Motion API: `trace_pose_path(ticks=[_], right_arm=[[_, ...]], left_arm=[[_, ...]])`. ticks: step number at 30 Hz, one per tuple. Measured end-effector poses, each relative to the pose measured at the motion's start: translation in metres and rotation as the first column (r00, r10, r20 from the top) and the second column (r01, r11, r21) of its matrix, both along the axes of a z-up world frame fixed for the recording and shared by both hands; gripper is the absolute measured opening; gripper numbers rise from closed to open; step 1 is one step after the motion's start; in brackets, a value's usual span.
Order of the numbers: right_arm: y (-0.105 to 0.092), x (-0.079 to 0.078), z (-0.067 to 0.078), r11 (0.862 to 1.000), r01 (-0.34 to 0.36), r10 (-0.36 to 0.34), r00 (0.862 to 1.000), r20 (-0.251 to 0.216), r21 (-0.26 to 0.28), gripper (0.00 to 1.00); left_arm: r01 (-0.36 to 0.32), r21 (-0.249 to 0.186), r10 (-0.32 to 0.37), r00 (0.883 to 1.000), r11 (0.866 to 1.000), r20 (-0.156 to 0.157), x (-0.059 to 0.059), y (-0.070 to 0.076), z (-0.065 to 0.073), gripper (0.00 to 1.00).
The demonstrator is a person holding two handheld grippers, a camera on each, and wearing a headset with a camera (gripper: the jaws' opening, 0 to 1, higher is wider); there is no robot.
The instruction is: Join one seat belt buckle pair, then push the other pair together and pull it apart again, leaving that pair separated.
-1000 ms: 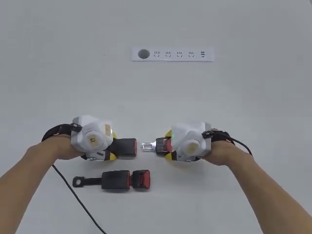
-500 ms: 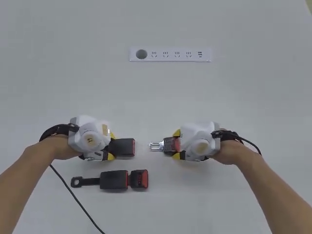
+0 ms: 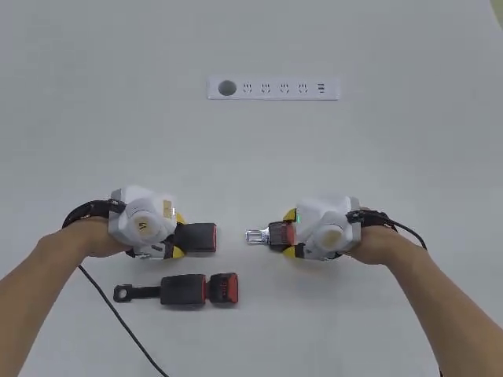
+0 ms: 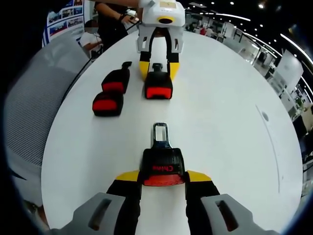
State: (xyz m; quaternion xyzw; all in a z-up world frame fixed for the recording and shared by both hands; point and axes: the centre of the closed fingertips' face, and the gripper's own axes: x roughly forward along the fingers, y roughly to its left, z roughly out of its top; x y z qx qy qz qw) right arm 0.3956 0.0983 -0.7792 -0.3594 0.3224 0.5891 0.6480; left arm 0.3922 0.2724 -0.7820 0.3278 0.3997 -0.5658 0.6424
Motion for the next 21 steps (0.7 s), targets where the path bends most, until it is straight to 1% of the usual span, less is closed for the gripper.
trace_pose_path(ticks=[4,9,13,17,21], right_arm=[[0.000,0.000,-0.001,1.000,-0.007,0.007,1.000,0.008,-0.004,0.32],[0.001,-0.002,0.008,1.000,-0.015,0.015,1.000,0.023,-0.010,0.32],[0.001,-0.005,0.013,1.000,-0.013,0.013,1.000,0.028,-0.015,0.37],[-0.002,-0.005,0.015,1.000,-0.006,0.007,0.999,0.035,-0.018,0.39],[-0.005,-0.006,0.018,1.000,0.005,-0.004,0.999,0.039,-0.016,0.42]], left_arm=[[-0.001,-0.001,0.001,1.000,1.000,0.001,-0.001,-0.001,0.002,0.32],[-0.011,-0.014,0.011,1.000,1.000,0.003,-0.001,-0.002,0.003,0.32],[-0.022,-0.014,0.022,1.000,1.000,0.002,-0.002,-0.004,0.004,0.33],[-0.008,-0.004,0.008,1.000,1.000,0.005,-0.004,-0.004,0.004,0.36],[-0.019,0.008,0.018,1.000,1.000,0.023,-0.001,0.000,0.005,0.39]])
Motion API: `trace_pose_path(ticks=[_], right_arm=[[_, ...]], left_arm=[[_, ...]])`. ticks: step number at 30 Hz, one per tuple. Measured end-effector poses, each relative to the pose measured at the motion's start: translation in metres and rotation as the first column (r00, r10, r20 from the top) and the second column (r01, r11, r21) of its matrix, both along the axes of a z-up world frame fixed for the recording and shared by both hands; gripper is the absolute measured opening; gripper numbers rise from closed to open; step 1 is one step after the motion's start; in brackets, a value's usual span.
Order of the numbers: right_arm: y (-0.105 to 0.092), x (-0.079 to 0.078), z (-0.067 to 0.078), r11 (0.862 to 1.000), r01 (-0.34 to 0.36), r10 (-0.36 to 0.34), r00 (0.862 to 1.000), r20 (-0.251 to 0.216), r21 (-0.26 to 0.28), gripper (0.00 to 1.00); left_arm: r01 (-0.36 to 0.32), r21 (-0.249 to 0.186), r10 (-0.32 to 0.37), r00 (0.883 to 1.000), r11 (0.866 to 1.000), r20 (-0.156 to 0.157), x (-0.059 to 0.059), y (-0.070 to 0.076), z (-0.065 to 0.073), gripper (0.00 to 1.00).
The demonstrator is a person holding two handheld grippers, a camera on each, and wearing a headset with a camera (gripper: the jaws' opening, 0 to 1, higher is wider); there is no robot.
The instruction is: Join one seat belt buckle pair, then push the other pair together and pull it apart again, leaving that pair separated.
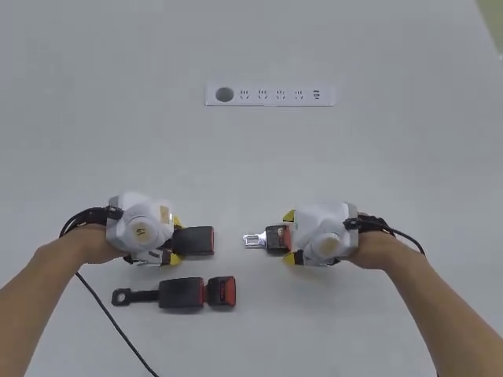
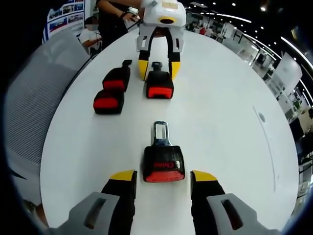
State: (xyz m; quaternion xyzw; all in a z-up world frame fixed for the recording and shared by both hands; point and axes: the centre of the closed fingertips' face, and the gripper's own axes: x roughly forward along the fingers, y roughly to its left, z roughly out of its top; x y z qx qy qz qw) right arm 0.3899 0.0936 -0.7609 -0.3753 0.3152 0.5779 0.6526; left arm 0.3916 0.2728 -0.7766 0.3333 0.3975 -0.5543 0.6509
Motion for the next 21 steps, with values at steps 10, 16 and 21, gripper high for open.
trace_pose_path(ticks=[10,16,21], right_arm=[[-0.011,-0.005,0.005,0.998,0.055,-0.055,0.998,-0.006,0.023,0.51],[-0.014,-0.015,0.012,0.994,0.097,-0.096,0.995,-0.016,0.054,0.54],[-0.017,-0.023,0.014,0.989,0.130,-0.129,0.991,-0.015,0.076,0.58]], left_arm=[[-0.078,-0.024,0.078,0.997,0.997,0.002,-0.004,0.016,0.010,0.44],[-0.146,-0.052,0.146,0.989,0.988,-0.011,-0.012,0.034,0.008,0.48],[-0.264,-0.128,0.264,0.964,0.956,-0.017,-0.021,0.045,0.017,0.54]])
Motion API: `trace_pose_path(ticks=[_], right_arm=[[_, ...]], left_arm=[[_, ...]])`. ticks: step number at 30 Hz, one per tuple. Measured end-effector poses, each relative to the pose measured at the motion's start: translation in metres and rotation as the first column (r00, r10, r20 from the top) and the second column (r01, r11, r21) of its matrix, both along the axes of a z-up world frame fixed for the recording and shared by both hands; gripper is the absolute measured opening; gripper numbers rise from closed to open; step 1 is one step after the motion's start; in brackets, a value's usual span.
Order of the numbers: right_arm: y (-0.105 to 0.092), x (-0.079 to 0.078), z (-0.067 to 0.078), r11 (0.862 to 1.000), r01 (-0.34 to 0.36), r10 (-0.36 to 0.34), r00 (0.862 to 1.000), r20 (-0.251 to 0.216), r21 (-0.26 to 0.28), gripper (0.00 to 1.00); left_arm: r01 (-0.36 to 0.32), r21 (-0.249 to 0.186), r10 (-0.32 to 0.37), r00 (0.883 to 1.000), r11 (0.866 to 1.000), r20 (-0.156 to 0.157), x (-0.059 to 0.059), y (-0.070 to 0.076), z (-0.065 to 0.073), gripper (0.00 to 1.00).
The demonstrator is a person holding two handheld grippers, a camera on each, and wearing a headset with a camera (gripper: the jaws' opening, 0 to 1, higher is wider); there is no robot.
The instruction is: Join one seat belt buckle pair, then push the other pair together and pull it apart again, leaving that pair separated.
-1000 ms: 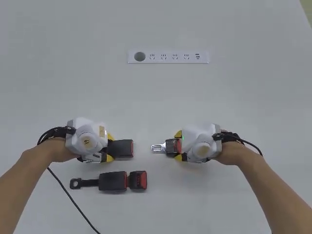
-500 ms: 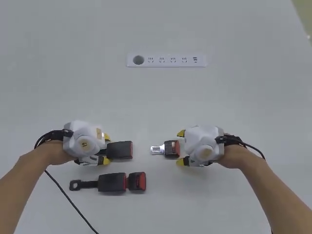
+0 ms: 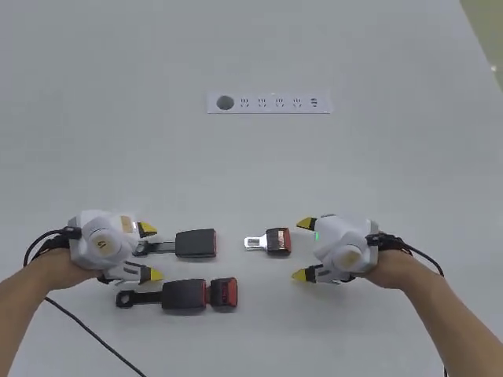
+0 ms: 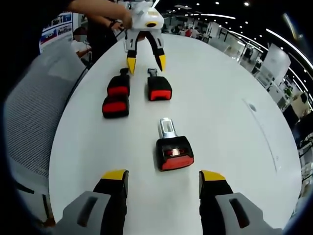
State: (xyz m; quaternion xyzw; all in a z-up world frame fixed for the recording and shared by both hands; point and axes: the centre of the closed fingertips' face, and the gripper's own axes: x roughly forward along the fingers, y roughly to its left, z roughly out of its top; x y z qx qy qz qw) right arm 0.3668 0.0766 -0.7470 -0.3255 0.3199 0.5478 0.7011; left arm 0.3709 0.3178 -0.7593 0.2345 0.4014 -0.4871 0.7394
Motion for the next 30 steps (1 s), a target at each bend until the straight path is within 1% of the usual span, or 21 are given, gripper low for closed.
trace_pose_path(ticks=[1,2,4,6,8,10,11,13,14,15,16,18,19,20,21,22,23,24,26,28,30], right_arm=[[0.000,-0.001,0.001,1.000,0.014,-0.014,1.000,-0.003,0.010,0.60],[0.001,-0.003,0.003,0.999,0.032,-0.032,0.999,-0.002,0.025,0.62],[0.001,-0.006,0.005,0.998,0.049,-0.049,0.999,0.002,0.043,0.64],[0.002,-0.009,0.005,0.995,0.069,-0.070,0.998,0.006,0.066,0.65],[0.002,-0.012,0.005,0.992,0.091,-0.092,0.996,0.006,0.088,0.67],[0.003,-0.015,0.004,0.986,0.122,-0.123,0.992,0.003,0.110,0.70],[0.003,-0.018,0.004,0.983,0.135,-0.136,0.991,0.001,0.126,0.72],[0.004,-0.021,0.004,0.975,0.162,-0.164,0.986,-0.001,0.149,0.75],[0.005,-0.023,0.004,0.969,0.182,-0.183,0.983,-0.008,0.169,0.77],[0.007,-0.026,0.004,0.962,0.200,-0.200,0.980,-0.016,0.186,0.79],[0.007,-0.028,0.004,0.957,0.211,-0.212,0.977,-0.018,0.197,0.81],[0.010,-0.030,0.005,0.944,0.234,-0.238,0.971,-0.013,0.231,0.85],[0.012,-0.032,0.007,0.937,0.242,-0.247,0.969,-0.013,0.253,0.88],[0.013,-0.033,0.009,0.926,0.260,-0.266,0.964,-0.015,0.274,0.91],[0.014,-0.035,0.009,0.920,0.271,-0.278,0.961,-0.016,0.283,0.94],[0.014,-0.036,0.010,0.911,0.284,-0.292,0.956,-0.019,0.300,0.95],[0.014,-0.036,0.010,0.905,0.294,-0.304,0.953,-0.017,0.309,0.97],[0.014,-0.037,0.010,0.895,0.309,-0.322,0.947,-0.012,0.322,0.99],[0.014,-0.038,0.011,0.881,0.328,-0.344,0.939,-0.012,0.341,0.99],[0.014,-0.040,0.009,0.873,0.339,-0.358,0.934,-0.012,0.351,0.99],[0.014,-0.041,0.008,0.867,0.345,-0.366,0.931,-0.012,0.360,0.99]], left_arm=[[-0.022,-0.011,0.022,1.000,1.000,0.005,0.000,0.003,0.001,0.55],[-0.051,-0.033,0.051,0.999,0.998,0.009,-0.002,0.007,0.003,0.56],[-0.089,-0.066,0.091,0.996,0.994,0.017,-0.004,0.010,0.008,0.59],[-0.122,-0.099,0.126,0.992,0.988,0.029,-0.007,0.018,0.007,0.62],[-0.148,-0.127,0.154,0.987,0.981,0.041,-0.010,0.019,0.011,0.65],[-0.177,-0.178,0.190,0.980,0.968,0.060,-0.014,0.020,0.015,0.68],[-0.198,-0.213,0.218,0.973,0.957,0.074,-0.015,0.018,0.020,0.71],[-0.222,-0.266,0.251,0.965,0.938,0.080,-0.019,0.015,0.024,0.75],[-0.241,-0.288,0.276,0.957,0.927,0.086,-0.021,0.017,0.024,0.78],[-0.254,-0.291,0.290,0.953,0.923,0.090,-0.025,0.016,0.025,0.81],[-0.255,-0.295,0.293,0.952,0.921,0.093,-0.028,0.016,0.025,0.84],[-0.267,-0.295,0.308,0.946,0.918,0.104,-0.033,0.019,0.021,0.89],[-0.272,-0.297,0.315,0.943,0.915,0.107,-0.036,0.017,0.023,0.91],[-0.281,-0.307,0.328,0.938,0.909,0.112,-0.039,0.016,0.024,0.93],[-0.289,-0.313,0.339,0.934,0.904,0.115,-0.040,0.016,0.027,0.94],[-0.297,-0.321,0.349,0.930,0.899,0.117,-0.043,0.015,0.028,0.95],[-0.303,-0.322,0.356,0.927,0.897,0.120,-0.044,0.017,0.026,0.97],[-0.309,-0.329,0.366,0.922,0.893,0.129,-0.047,0.017,0.028,0.98],[-0.306,-0.348,0.374,0.916,0.886,0.146,-0.051,0.014,0.034,1.00],[-0.317,-0.357,0.388,0.910,0.879,0.146,-0.055,0.013,0.036,1.00],[-0.333,-0.367,0.405,0.904,0.868,0.137,-0.057,0.015,0.033,1.00]])
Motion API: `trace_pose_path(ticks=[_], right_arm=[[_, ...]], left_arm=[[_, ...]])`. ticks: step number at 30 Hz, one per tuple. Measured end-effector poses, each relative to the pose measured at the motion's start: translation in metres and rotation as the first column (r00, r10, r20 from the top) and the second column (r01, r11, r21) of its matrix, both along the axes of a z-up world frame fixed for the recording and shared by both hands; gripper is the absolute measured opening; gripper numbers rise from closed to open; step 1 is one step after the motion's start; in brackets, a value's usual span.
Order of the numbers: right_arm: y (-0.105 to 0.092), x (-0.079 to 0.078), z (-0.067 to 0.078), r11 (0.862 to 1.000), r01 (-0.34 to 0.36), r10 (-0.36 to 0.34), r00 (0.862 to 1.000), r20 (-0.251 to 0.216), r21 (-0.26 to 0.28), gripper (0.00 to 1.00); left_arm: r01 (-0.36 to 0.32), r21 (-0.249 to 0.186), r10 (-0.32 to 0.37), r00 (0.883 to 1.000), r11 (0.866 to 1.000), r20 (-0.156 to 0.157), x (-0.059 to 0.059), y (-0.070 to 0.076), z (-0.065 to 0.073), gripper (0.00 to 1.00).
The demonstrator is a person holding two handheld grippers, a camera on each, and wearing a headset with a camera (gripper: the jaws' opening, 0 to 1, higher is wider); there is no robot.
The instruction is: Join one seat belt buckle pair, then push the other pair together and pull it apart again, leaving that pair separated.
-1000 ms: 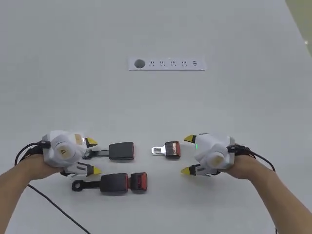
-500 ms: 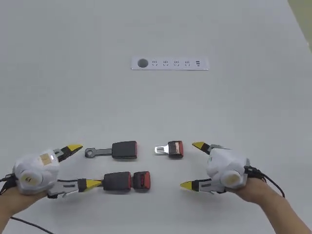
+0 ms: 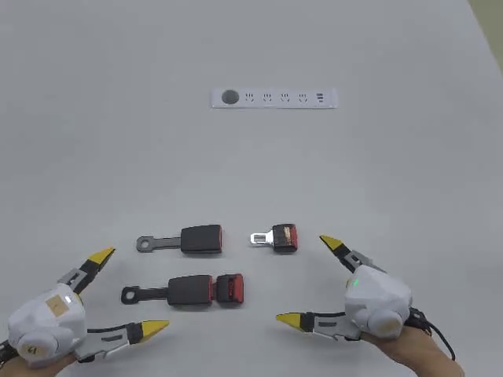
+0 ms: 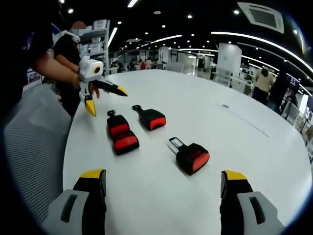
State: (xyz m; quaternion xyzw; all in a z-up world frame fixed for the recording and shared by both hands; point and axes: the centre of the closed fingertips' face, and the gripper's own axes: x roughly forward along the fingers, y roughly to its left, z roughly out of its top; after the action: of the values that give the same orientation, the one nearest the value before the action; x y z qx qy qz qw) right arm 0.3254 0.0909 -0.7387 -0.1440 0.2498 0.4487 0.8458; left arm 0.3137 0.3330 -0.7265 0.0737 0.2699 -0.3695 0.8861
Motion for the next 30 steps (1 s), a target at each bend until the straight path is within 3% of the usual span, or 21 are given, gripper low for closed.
trace_pose_path(ticks=[3,9,30], right_arm=[[-0.001,-0.001,0.000,1.000,0.019,-0.019,1.000,0.004,0.007,0.99],[0.000,0.001,0.003,0.998,0.042,-0.043,0.998,0.043,0.037,0.99],[0.002,-0.006,0.000,1.000,0.008,-0.009,0.999,0.034,0.012,0.99]], left_arm=[[-0.012,-0.008,0.012,0.999,1.000,0.030,-0.003,0.001,0.001,1.00],[-0.035,-0.018,0.036,0.998,0.999,0.046,-0.001,0.003,0.004,1.00],[-0.048,-0.032,0.050,0.997,0.998,0.050,0.004,0.003,0.012,1.00]])
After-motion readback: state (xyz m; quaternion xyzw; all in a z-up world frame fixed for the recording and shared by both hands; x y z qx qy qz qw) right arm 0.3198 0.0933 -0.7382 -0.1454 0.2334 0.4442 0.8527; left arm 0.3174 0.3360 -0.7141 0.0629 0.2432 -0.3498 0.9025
